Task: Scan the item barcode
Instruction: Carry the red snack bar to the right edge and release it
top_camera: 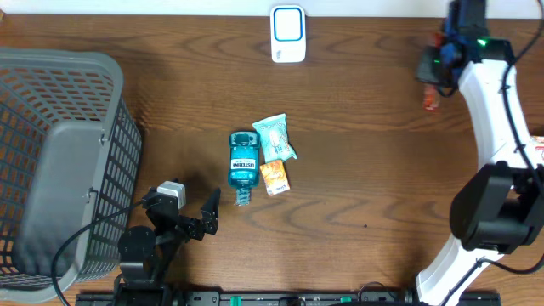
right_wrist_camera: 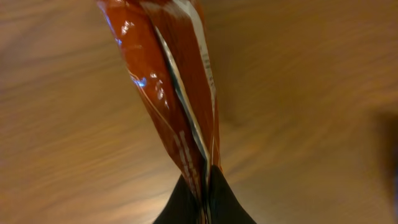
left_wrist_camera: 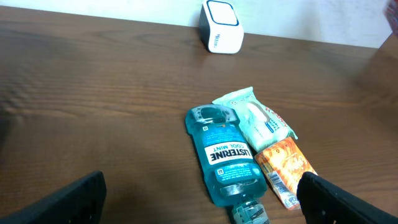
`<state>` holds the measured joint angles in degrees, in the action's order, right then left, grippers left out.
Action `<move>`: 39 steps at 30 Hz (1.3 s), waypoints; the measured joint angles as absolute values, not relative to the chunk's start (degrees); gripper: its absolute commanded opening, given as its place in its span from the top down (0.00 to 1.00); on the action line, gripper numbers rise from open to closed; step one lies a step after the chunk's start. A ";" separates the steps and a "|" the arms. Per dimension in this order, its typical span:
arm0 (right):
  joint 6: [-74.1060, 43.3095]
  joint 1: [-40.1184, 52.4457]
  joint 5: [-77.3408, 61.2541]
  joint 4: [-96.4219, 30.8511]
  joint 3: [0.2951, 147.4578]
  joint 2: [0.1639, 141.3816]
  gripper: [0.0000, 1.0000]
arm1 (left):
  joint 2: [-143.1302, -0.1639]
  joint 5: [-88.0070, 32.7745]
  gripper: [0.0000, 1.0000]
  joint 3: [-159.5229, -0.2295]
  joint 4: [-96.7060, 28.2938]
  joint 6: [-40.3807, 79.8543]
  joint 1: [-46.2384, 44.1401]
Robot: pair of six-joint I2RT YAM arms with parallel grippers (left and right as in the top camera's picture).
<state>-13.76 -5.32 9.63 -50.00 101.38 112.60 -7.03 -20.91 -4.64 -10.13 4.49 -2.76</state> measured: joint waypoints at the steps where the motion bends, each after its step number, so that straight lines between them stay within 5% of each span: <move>1: -13.67 -6.68 12.25 -47.16 99.81 112.99 0.99 | -7.03 -20.91 0.02 -4.64 -10.13 4.49 -2.76; 10: -11.07 -19.14 21.30 -29.80 86.91 117.47 0.99 | -7.03 -20.93 0.02 -4.64 -10.13 4.49 -2.76; 12: -10.72 -22.11 21.69 -28.86 86.32 118.45 0.92 | -7.03 -20.93 0.02 -4.64 -10.13 4.49 -2.76; 14: -10.07 -25.34 21.96 -28.40 86.02 118.80 0.72 | -7.03 -20.93 0.02 -4.64 -10.13 4.49 -2.76; 17: -9.41 -29.41 22.33 -28.49 86.89 118.78 0.27 | -7.03 -20.91 0.02 -4.64 -10.13 4.49 -2.76; 20: -8.95 -31.51 19.53 -29.71 88.90 118.78 0.01 | -7.03 -20.93 0.02 -4.64 -10.13 4.49 -2.76; 39: -11.11 -23.40 -29.26 -37.91 99.59 97.97 0.01 | -7.03 -20.93 0.02 -4.64 -10.13 4.49 -2.76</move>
<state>-11.11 -23.40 -29.26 -37.91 99.59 97.97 -7.03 -20.93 -4.64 -10.13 4.49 -2.76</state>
